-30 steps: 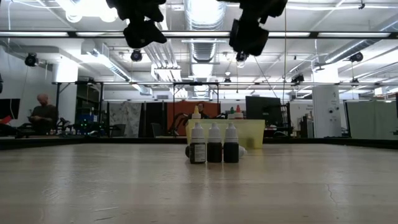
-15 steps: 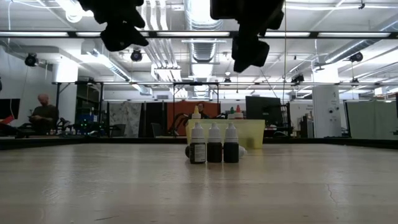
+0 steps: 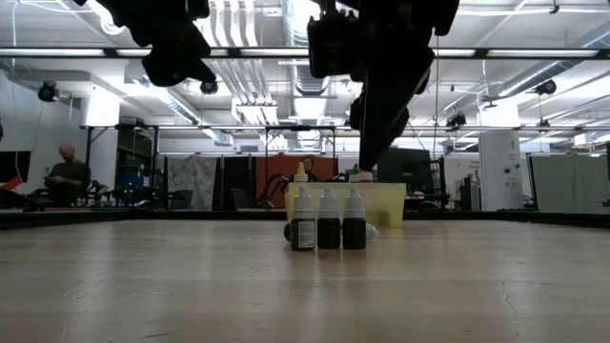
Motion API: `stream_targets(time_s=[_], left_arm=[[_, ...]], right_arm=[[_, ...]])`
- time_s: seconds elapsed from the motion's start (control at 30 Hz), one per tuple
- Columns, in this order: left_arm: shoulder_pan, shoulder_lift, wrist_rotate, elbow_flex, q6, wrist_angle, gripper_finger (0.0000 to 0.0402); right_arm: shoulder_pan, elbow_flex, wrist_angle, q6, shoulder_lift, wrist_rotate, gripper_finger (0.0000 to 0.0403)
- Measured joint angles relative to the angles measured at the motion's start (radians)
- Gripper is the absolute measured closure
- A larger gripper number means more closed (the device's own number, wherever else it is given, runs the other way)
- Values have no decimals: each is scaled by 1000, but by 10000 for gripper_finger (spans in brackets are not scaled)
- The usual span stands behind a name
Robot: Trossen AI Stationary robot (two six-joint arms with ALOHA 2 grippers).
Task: Pick & Place food coloring
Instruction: Put the right small dark green food coloring bottle into the yellow bin
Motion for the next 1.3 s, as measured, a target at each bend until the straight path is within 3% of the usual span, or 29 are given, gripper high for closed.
stream_targets(time_s=[0.7,1.0,1.3], left_arm=[[0,1,-21,0,19,0,239],[0,1,-26,0,14,-4,239],[0,3,-36,0,10,-8,239]], right_arm=[[85,37,35,-16,97,181,179],[84,141,-34,-14,194,201,182],[84,160,-96,-14,200,203,196]])
